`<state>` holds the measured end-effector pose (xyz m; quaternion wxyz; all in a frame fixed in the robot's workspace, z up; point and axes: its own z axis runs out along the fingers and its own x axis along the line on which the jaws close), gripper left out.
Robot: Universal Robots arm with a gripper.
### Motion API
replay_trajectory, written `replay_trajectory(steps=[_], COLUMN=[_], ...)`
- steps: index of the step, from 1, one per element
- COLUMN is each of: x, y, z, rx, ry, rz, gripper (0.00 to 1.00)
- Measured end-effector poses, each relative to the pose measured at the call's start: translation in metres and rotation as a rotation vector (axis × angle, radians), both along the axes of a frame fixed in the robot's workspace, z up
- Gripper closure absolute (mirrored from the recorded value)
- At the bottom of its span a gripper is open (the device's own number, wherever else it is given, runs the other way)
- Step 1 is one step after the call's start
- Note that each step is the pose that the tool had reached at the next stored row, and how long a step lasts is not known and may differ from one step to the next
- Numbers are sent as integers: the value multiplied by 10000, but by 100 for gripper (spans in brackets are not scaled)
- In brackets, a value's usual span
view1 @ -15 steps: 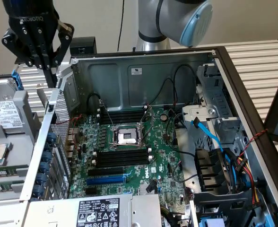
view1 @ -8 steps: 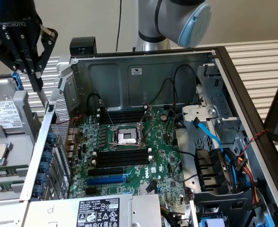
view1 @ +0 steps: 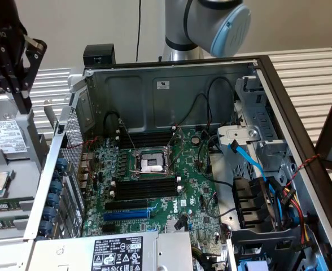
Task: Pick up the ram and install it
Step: 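Reach for the ram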
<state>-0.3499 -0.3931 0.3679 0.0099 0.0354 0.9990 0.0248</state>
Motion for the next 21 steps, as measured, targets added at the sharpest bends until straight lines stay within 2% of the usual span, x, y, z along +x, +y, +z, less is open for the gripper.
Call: replay_trajectory(steps=[16, 19, 21], x=[-719, -853, -925], y=[21, 21, 21], z=[-41, -46, -55], rx=[0, 0, 5], ry=[9, 30, 70], rz=[-1, 0, 0], gripper=[89, 89, 89])
